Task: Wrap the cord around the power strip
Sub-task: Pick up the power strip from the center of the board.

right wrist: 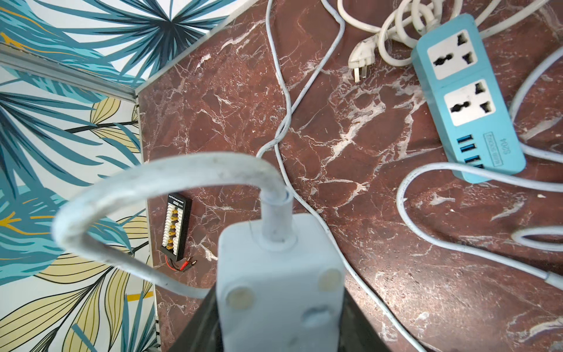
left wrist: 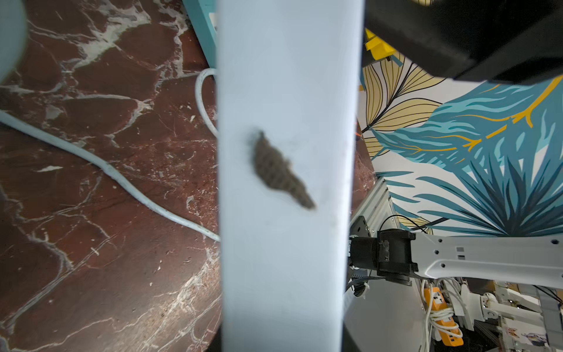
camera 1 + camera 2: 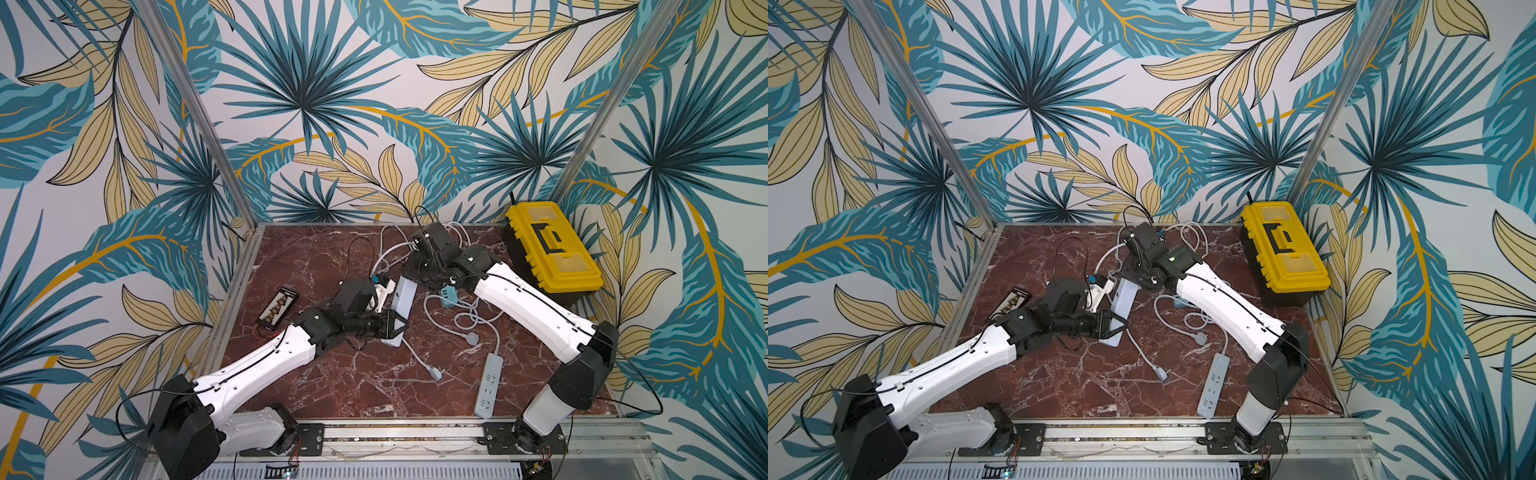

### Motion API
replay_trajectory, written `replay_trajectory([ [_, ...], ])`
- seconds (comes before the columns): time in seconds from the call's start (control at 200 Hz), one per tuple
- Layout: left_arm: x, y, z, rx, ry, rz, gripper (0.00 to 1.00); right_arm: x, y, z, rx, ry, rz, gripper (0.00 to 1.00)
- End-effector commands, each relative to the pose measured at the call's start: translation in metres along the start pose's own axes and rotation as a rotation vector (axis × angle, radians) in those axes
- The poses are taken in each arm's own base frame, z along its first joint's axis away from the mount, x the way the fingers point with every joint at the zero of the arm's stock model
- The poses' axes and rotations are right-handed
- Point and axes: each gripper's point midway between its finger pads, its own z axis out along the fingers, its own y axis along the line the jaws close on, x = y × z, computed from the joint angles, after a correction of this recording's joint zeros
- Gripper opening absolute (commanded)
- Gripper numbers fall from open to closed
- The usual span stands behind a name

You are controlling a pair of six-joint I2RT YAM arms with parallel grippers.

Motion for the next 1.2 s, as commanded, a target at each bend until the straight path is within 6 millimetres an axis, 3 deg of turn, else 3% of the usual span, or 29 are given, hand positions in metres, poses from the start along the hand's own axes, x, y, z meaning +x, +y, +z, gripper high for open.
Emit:
replay_trajectory([
  [0.0, -0.013, -0.004, 0.000, 0.007, -0.031, 0.045, 0.09, 0.009, 0.018, -0.007, -0.114, 0.054, 0.072, 0.53],
  [0.09, -0.021, -0.006, -0.008, 0.069, -0.032, 0.005, 0.04, 0.011, 0.026, -0.013, -0.224, 0.112, 0.043, 0.76],
  [0.165, -0.029, -0.013, -0.017, 0.172, -0.034, -0.034, 0.01, 0.013, 0.038, -0.027, -0.386, 0.164, -0.012, 0.88],
  [0.32, -0.031, -0.041, -0.028, 0.382, 0.041, -0.046, 0.02, 0.009, 0.040, -0.049, -0.638, 0.206, -0.031, 0.96],
  [0.476, -0.029, -0.064, -0.034, 0.525, 0.113, -0.053, 0.04, 0.003, 0.037, -0.050, -0.687, 0.211, -0.055, 0.96],
  [0.661, -0.030, -0.079, -0.045, 0.597, 0.114, -0.033, 0.06, -0.026, 0.046, -0.060, -0.814, 0.142, 0.009, 0.84],
  [0.866, -0.033, -0.085, -0.049, 0.623, 0.107, -0.028, 0.07, -0.029, 0.040, -0.048, -0.797, 0.126, 0.048, 0.75],
  [0.951, -0.034, -0.083, -0.047, 0.621, 0.112, -0.035, 0.09, -0.034, 0.035, -0.045, -0.787, 0.098, 0.074, 0.61],
  [1.036, -0.036, -0.077, -0.043, 0.609, 0.114, -0.064, 0.20, -0.039, 0.032, -0.045, -0.781, 0.073, 0.105, 0.46],
  [1.196, -0.046, -0.059, -0.041, 0.576, 0.086, -0.101, 0.57, -0.044, 0.022, -0.041, -0.704, 0.051, 0.161, 0.31],
])
